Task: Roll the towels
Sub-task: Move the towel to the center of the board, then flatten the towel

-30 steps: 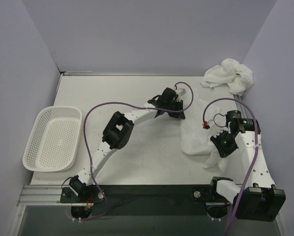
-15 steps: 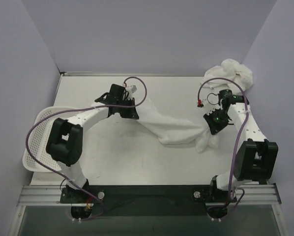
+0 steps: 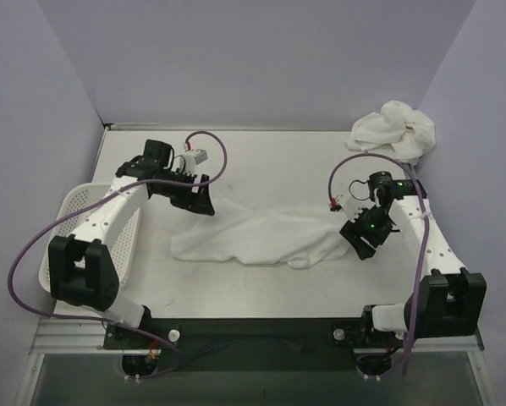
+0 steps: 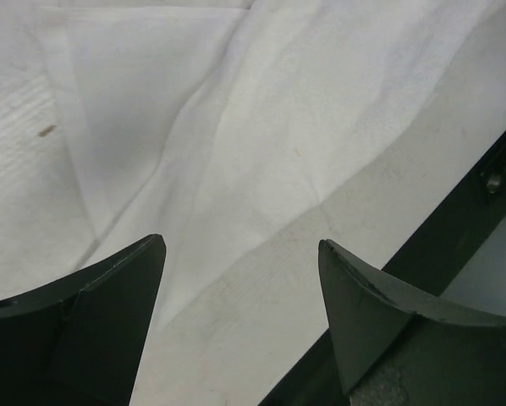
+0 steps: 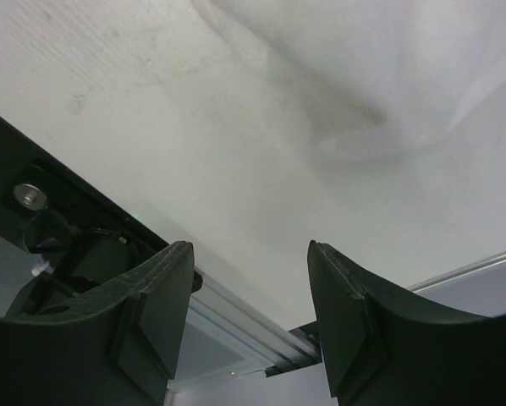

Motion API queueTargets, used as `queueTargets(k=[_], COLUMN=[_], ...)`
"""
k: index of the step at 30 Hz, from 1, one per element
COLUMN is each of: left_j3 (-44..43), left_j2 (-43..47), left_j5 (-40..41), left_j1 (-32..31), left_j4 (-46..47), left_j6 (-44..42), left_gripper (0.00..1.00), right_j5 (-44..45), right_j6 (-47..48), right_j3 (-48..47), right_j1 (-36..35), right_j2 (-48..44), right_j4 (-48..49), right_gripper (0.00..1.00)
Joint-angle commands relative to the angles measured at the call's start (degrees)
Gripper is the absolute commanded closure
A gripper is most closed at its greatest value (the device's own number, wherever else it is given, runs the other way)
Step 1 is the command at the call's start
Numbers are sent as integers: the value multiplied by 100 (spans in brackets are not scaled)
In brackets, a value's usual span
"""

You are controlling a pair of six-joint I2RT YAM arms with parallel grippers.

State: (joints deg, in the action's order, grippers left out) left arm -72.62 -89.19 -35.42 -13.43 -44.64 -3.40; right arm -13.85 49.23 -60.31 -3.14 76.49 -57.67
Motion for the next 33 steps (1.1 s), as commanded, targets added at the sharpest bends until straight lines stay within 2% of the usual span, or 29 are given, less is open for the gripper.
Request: queueTargets(k=[1, 5, 10, 13, 18, 25, 33], left_j3=[-95, 292, 319, 310, 336, 406, 477], left_j2=[209, 96, -187, -266, -415, -626, -810], left_j5=[358, 1500, 1784, 1916, 2030, 2109, 1934], left_j1=[60, 69, 200, 218, 280, 403, 473], left_j4=[-862, -835, -835, -827, -792, -827, -756], left_j6=[-1257, -1663, -1726, -1734, -1787, -1673, -1620], left_gripper=[17, 18, 20, 21, 21, 20, 20], right_j5=[-573, -567, -531, -391, 189, 426, 769], right_j6=[122, -527, -1914, -2312, -2568, -2462, -2533], right_j3=[-778, -1596, -2930, -3284, -3145, -2942, -2969], right_j1=[487, 884, 894, 885, 894, 850, 762], right_j2=[13, 1111, 2754, 3178, 3715, 4339, 4348], right_j4=[-658, -518, -421, -359, 246, 774, 1065], right_gripper=[44, 46, 55, 57, 60, 64, 66])
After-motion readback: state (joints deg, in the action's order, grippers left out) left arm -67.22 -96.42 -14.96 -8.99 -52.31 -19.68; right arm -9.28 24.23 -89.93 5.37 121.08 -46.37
